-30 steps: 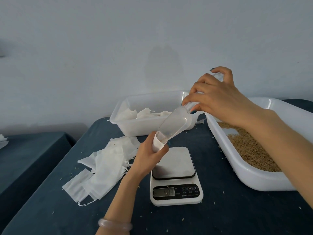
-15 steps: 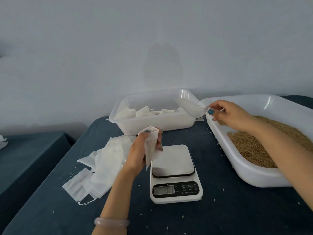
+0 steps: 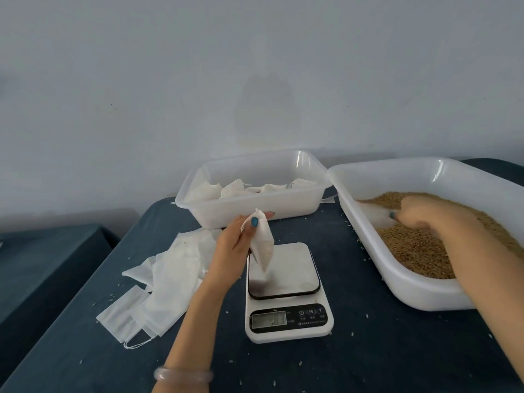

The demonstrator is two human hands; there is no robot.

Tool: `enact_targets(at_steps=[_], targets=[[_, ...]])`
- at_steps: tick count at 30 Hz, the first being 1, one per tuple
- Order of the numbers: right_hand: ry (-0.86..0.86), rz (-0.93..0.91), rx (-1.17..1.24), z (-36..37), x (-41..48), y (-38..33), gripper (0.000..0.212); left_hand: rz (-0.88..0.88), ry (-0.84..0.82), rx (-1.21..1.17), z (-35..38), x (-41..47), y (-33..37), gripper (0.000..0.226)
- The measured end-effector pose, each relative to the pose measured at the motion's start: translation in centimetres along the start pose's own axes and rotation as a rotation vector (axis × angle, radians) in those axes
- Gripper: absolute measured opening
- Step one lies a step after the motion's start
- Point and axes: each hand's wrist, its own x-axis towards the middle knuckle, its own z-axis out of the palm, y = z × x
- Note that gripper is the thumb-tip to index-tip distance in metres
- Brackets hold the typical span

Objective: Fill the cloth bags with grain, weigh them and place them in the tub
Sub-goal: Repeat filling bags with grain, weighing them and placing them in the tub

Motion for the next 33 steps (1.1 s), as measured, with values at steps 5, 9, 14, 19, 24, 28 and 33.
enact_targets(at_steps=[5,9,14,19,24,28,33], targets=[[-0.126,0.004,-0.278,0.4,-0.4,0.4,0.047,-0.028,-0.112,0.092,1.4,0.2,-1.0,0.035],[-0.150,-0.004,-0.321,0.8,0.0,0.0,0.046,-0.085,-0.086,0.253,1.1,0.2,-2.4,0.035],[0.312,-0.205,-0.231,0.2,-2.0,-3.0,0.028,-0.081,0.015,0.336,0.2,0.4,-3.2,0.024],[0.506,-0.676,0.325,1.5,-7.0,-8.8,0.014,-0.144,0.086,0.283,0.1,0.4,-3.7,0.031],[0.409,-0.641,0.492,7.1,-6.1,-10.1,0.015,-0.215,0.273,0.284,-0.6,0.6,-4.1,0.030],[0.361,-0.410,0.668,11.4,-3.5,-7.9,0.024,-0.250,0.333,0.301,-0.9,0.6,-4.2,0.028],[0.286,-0.354,0.825,13.6,-2.6,-6.5,0.024,-0.273,0.333,0.330,-0.7,0.5,-4.2,0.027]])
